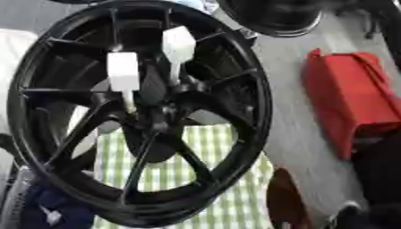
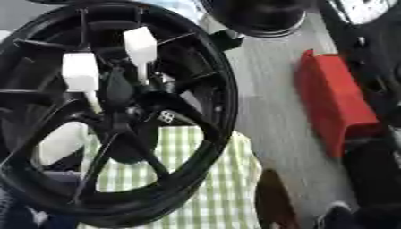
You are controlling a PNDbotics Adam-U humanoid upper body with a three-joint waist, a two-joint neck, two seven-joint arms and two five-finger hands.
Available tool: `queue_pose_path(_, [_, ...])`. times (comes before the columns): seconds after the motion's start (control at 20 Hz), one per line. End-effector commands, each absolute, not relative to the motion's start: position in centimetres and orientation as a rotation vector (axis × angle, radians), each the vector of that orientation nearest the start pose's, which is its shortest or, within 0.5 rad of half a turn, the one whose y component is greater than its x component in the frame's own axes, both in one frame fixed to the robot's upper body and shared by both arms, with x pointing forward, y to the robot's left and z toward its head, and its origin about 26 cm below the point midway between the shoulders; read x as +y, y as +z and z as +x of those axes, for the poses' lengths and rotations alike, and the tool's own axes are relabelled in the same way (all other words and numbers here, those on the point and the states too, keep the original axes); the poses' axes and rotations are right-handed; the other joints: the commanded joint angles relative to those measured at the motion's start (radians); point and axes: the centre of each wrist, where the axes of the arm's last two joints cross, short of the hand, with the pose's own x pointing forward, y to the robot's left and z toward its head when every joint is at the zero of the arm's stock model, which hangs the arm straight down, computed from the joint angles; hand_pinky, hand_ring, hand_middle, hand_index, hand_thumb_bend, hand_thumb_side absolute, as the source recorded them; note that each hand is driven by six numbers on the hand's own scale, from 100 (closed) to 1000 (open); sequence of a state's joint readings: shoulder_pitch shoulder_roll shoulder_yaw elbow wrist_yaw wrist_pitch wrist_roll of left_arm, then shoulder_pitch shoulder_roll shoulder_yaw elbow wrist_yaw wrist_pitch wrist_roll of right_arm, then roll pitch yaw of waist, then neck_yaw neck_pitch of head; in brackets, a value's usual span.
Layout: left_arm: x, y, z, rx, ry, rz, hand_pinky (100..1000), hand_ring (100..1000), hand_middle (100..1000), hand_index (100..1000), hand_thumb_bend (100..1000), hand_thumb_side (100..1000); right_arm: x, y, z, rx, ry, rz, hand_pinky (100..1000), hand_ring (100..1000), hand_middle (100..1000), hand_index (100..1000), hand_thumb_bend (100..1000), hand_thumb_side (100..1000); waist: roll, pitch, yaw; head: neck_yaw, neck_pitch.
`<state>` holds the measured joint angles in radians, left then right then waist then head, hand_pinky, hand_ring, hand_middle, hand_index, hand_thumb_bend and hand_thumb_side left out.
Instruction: Pull the pin out of the wheel hub.
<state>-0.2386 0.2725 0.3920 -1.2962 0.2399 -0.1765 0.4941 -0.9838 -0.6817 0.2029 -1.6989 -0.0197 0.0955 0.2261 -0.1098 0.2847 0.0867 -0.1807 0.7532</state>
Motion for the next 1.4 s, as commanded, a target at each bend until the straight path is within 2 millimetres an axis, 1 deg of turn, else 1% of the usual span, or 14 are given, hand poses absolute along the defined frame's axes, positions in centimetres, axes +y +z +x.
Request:
queue_pose_path(0.05, [40.8,3.5,32.0,-1.721,0.740,0.631,786,870,561,737,697,483,-24.0,39.0,34.6,-2.339,1.076,-0.408,715,712,698,795,401,177,0.009,-0.014,-0.002,0.003,-0.015])
queue_pose_path(0.35, [40.8,3.4,31.9,-1.721,0.738,0.632,787,870,563,737,698,483,-24.6,38.9,34.4,-2.328,1.072,-0.433,717,714,699,796,406,183,0.010,-0.013,-0.004,0.002,-0.017])
queue_pose_path(0.45, [40.8,3.4,31.9,-1.721,0.738,0.632,787,870,564,737,698,483,-24.8,38.8,34.4,-2.312,1.098,-0.449,724,721,707,802,437,200,0.010,-0.013,-0.004,0.002,-0.016])
queue_pose_path(0.55, [40.8,3.4,32.0,-1.721,0.737,0.631,787,870,564,737,699,483,-24.9,38.5,34.3,-2.277,1.168,-0.481,736,736,726,811,476,233,0.010,-0.013,-0.003,0.001,-0.018])
queue_pose_path(0.6, [40.8,3.5,32.0,-1.722,0.736,0.630,788,871,564,737,699,484,-25.0,38.4,34.3,-2.252,1.221,-0.506,742,742,732,815,476,250,0.010,-0.013,-0.003,0.000,-0.018])
queue_pose_path(0.75, [40.8,3.5,32.0,-1.722,0.735,0.627,788,871,565,738,700,485,-25.1,38.1,34.4,-2.144,1.437,-0.594,775,777,763,834,484,314,0.008,-0.014,-0.001,-0.001,-0.018])
queue_pose_path(0.85, [40.8,3.5,32.0,-1.722,0.732,0.626,788,871,566,738,700,485,-25.3,38.0,34.6,-2.058,1.580,-0.640,788,790,773,839,489,334,0.007,-0.014,0.000,-0.002,-0.017])
queue_pose_path(0.95, [40.8,3.5,32.0,-1.722,0.731,0.626,789,871,566,738,701,485,-25.6,37.9,34.8,-1.982,1.686,-0.672,798,800,781,842,490,341,0.006,-0.015,0.000,-0.003,-0.015])
queue_pose_path(1.15, [40.8,3.5,32.0,-1.722,0.728,0.624,789,871,566,738,701,485,-26.1,37.8,35.5,-1.880,1.805,-0.699,808,813,793,847,496,354,0.006,-0.015,0.000,-0.004,-0.014])
queue_pose_path(1.4, [40.8,3.6,32.1,-1.724,0.727,0.621,790,871,567,738,702,485,-26.5,37.3,36.3,-1.799,1.865,-0.703,813,822,803,855,513,361,0.004,-0.017,0.001,-0.005,-0.012])
